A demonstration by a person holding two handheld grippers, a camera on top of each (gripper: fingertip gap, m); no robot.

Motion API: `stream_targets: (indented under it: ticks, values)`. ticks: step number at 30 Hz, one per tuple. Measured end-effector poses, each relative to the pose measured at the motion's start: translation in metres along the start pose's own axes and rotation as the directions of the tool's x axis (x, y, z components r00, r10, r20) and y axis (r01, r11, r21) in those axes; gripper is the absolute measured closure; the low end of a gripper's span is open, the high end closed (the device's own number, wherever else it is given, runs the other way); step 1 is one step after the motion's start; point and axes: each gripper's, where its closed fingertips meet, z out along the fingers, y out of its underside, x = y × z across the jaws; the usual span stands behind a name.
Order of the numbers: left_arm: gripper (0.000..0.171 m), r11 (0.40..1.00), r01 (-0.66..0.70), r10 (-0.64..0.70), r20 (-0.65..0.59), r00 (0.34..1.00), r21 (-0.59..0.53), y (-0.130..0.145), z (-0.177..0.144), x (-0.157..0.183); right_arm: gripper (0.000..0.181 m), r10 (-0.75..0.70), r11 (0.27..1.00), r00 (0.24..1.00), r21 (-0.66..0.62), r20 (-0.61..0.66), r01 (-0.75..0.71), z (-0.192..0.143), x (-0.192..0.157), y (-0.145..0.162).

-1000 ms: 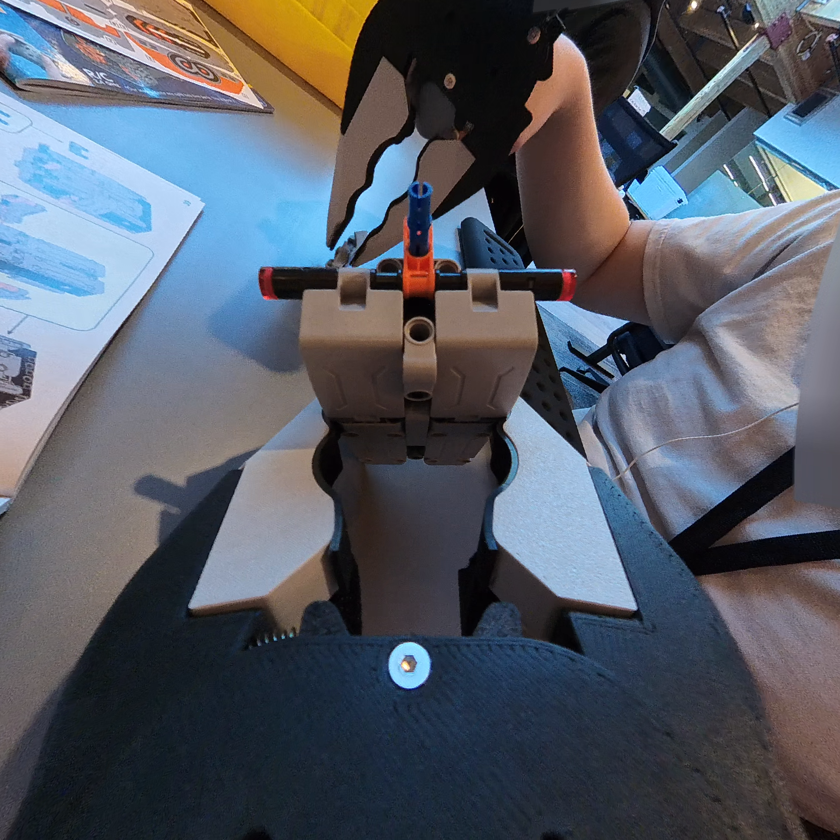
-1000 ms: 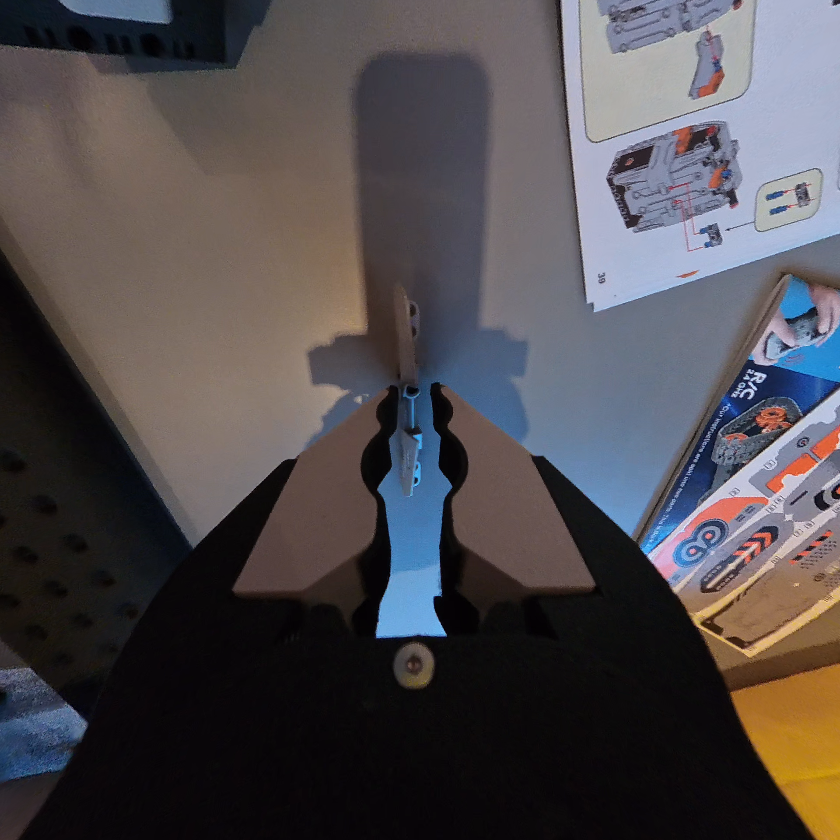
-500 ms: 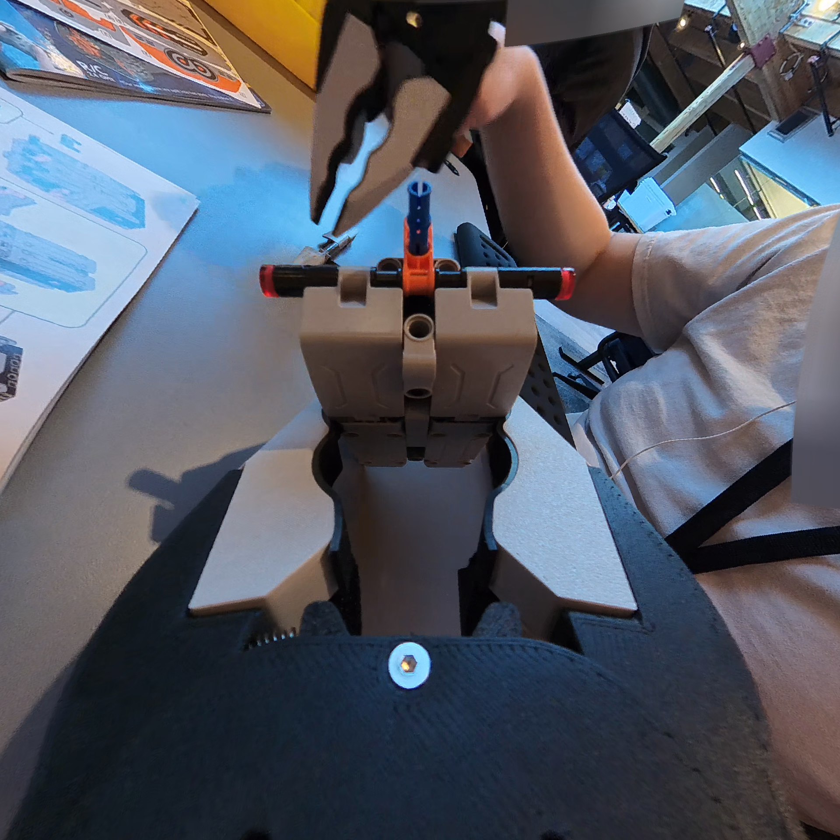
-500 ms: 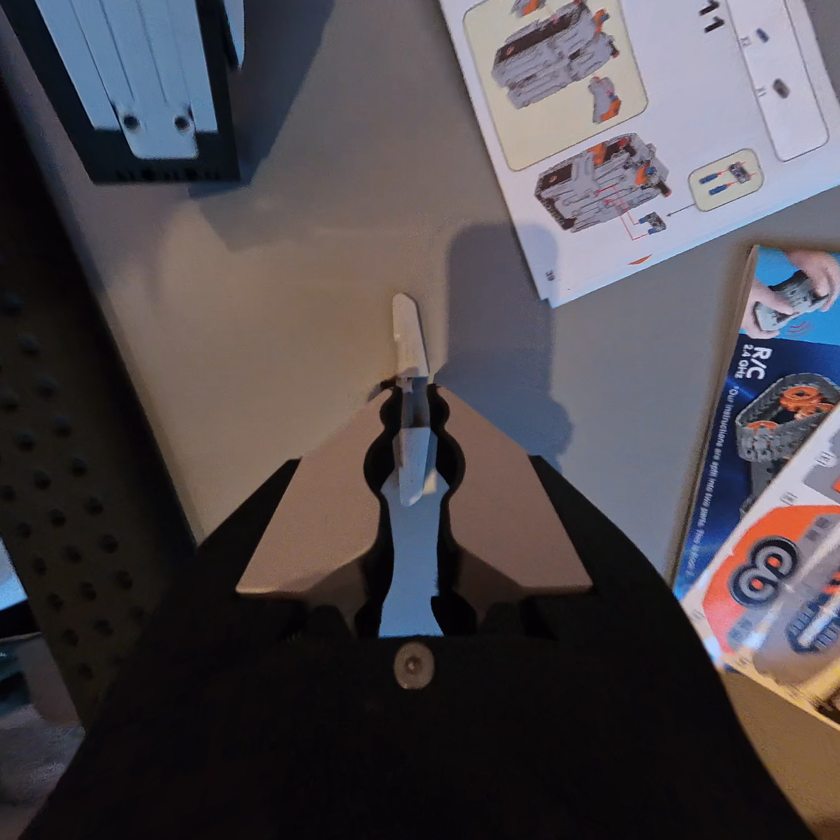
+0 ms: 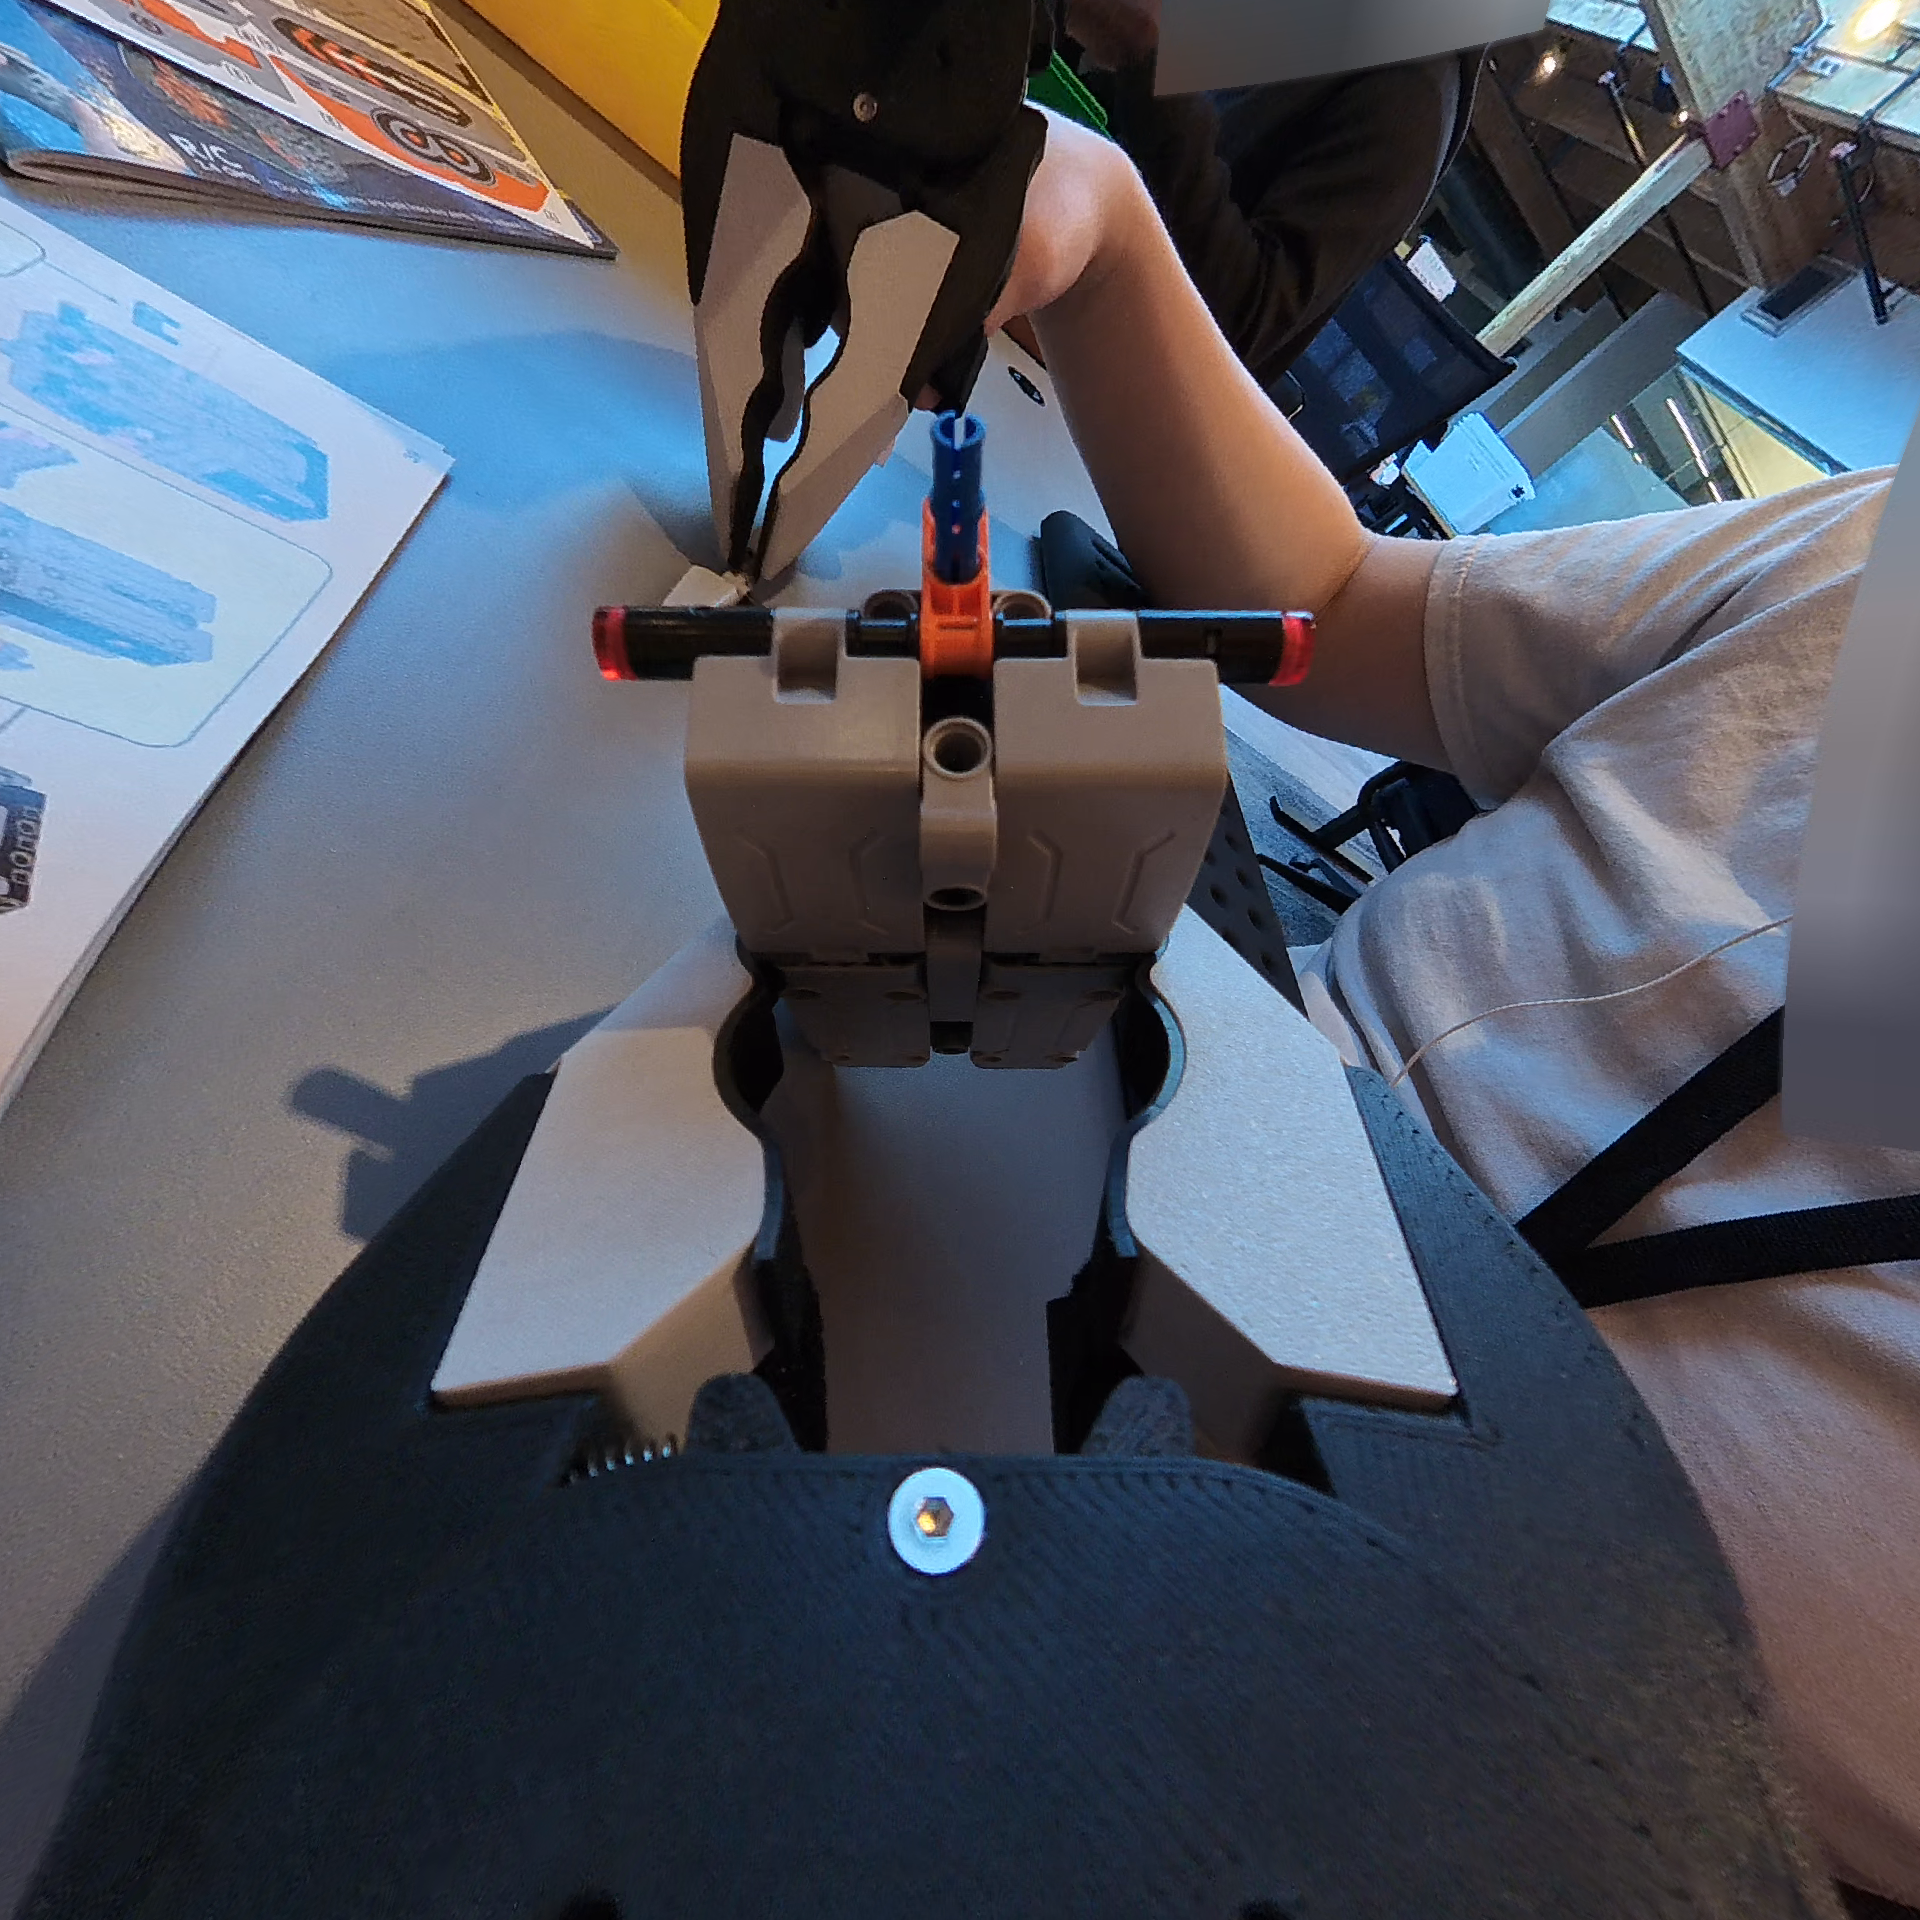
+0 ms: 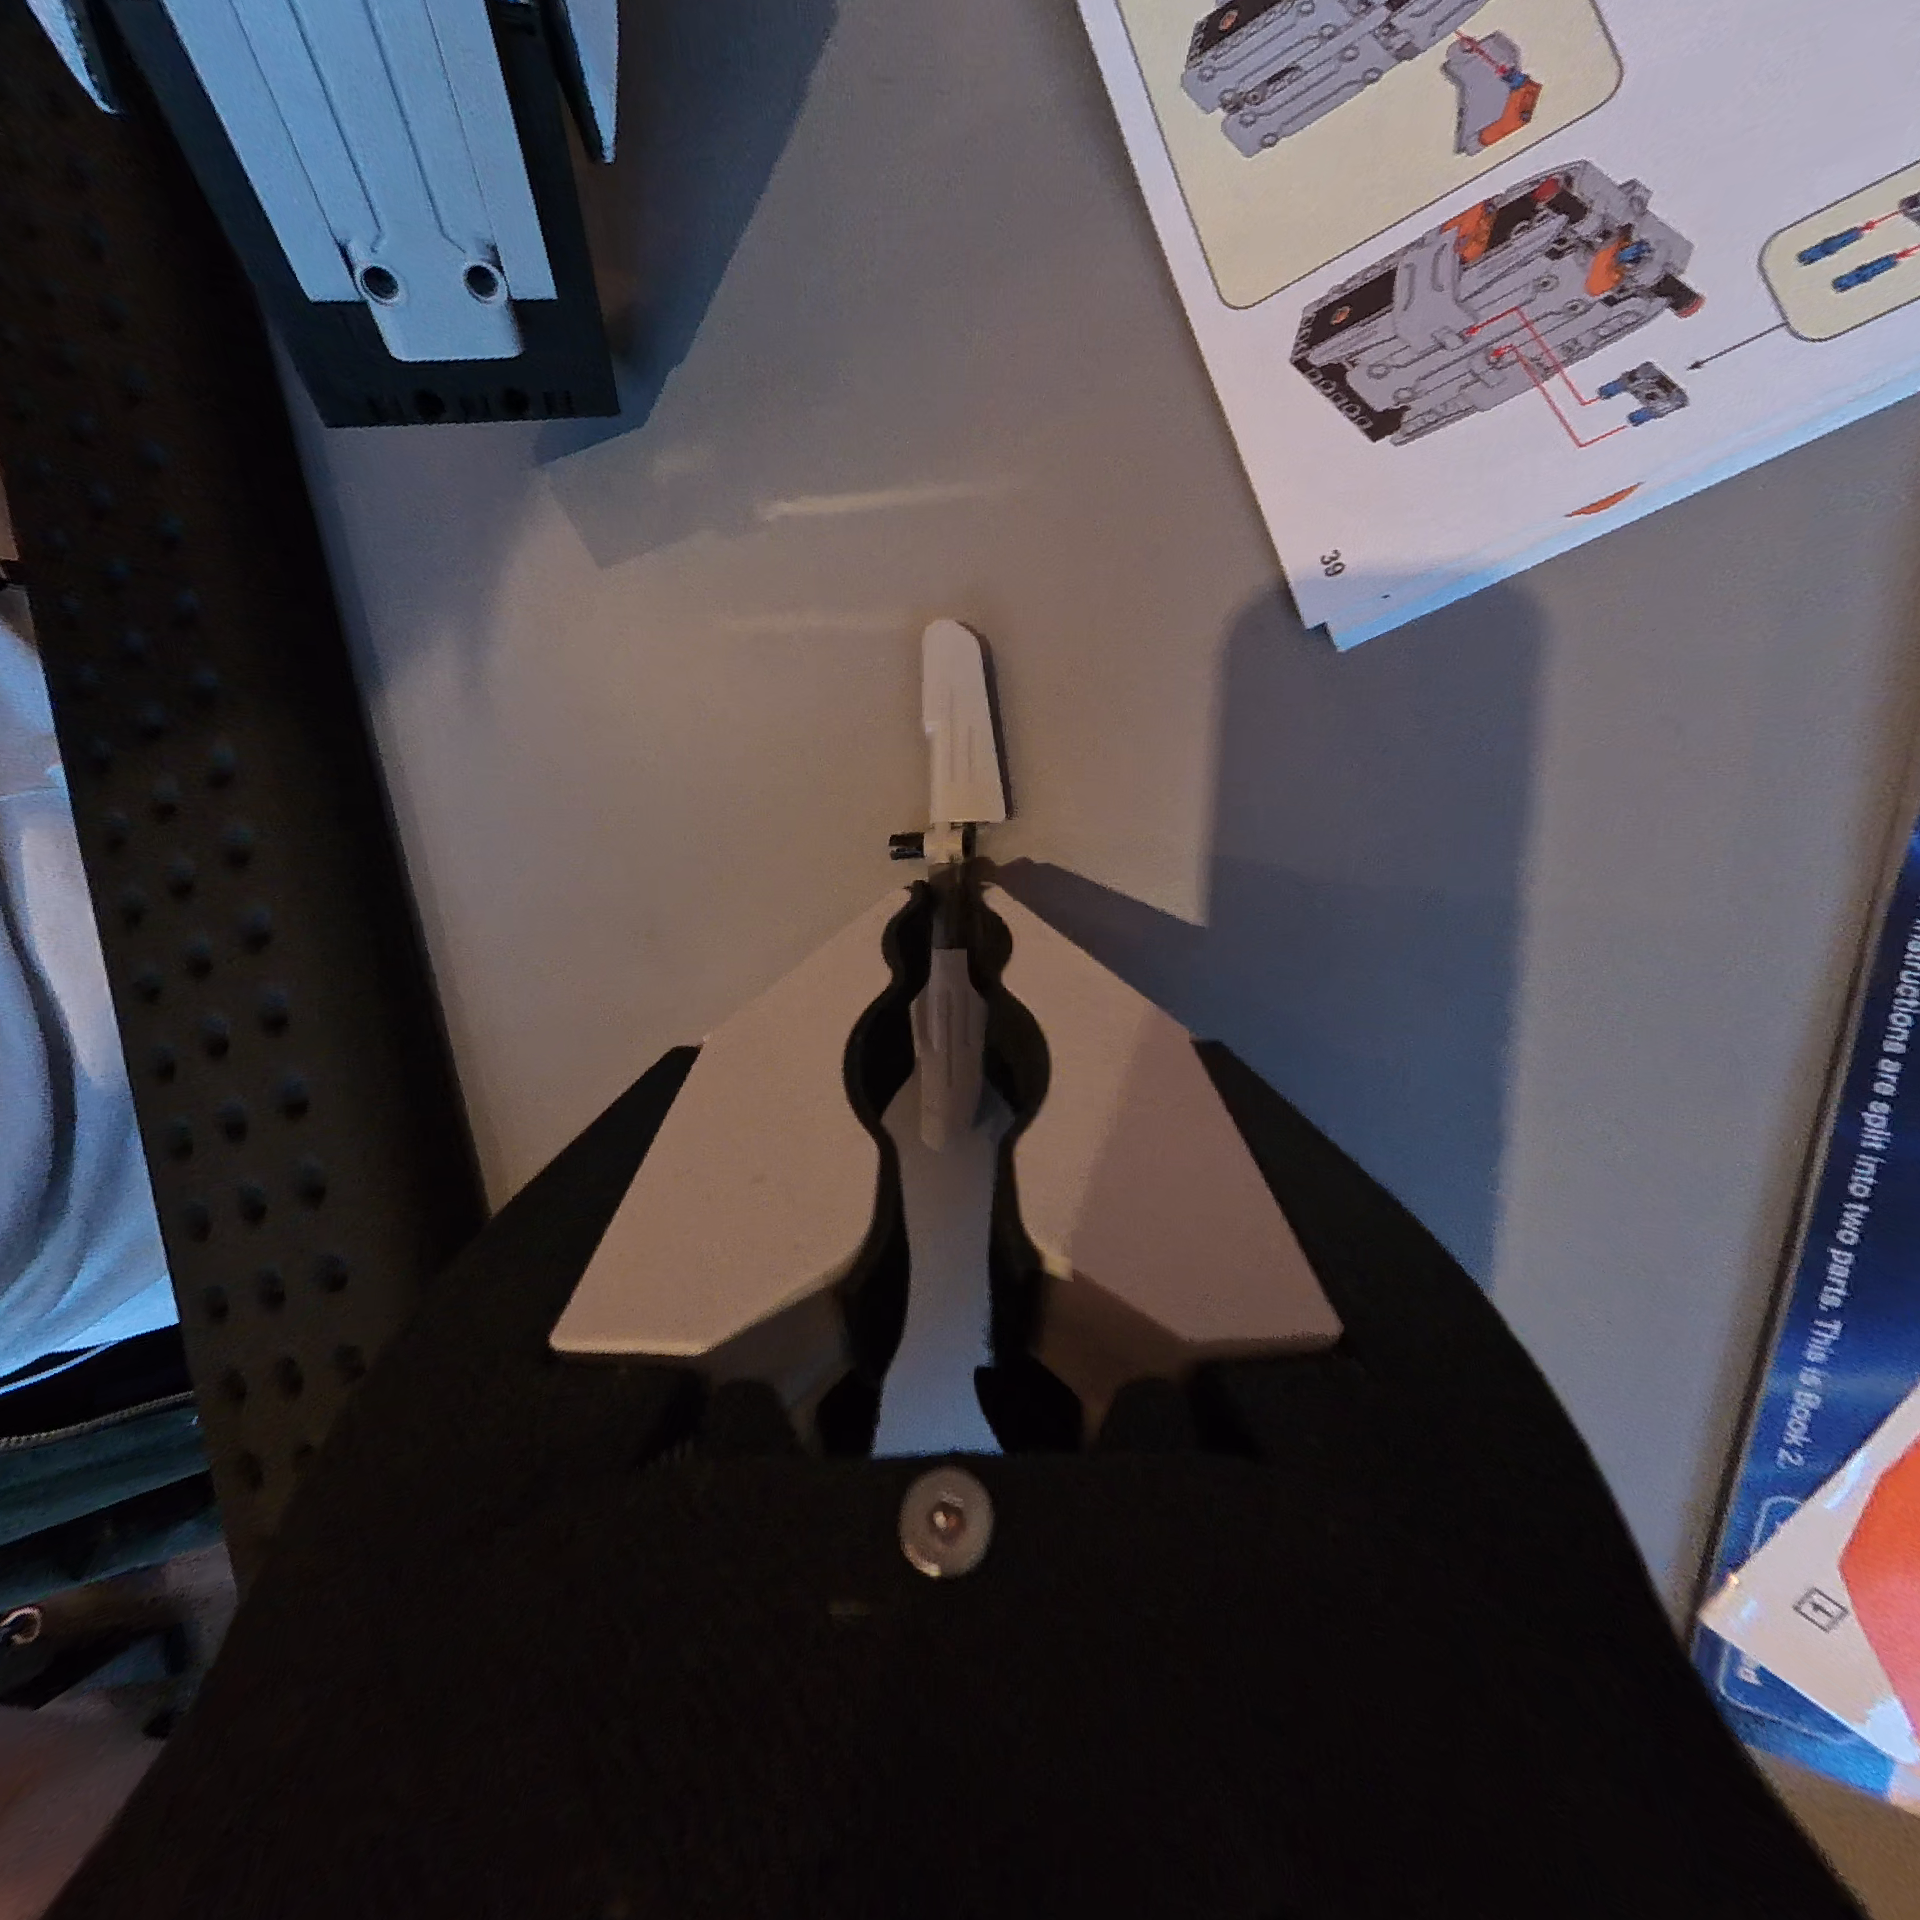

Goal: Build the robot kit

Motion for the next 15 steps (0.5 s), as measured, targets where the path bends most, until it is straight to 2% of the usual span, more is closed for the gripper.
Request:
stream_targets:
  ticks: [8,15]
  values:
    - [0.107,1.0,-0.004,0.004,0.002,1.0,-0.003,0.0002,0.0006,0.0006,0.174,0.029,0.999,0.999,0.036,0.035,-0.03,-0.0012,0.0007,-0.0048]
    - [0.107,1.0,-0.004,0.004,0.0,1.0,-0.005,0.0005,0.0006,0.0008,0.17,0.032,0.999,0.997,0.003,0.073,-0.032,0.0036,-0.0025,-0.0029]
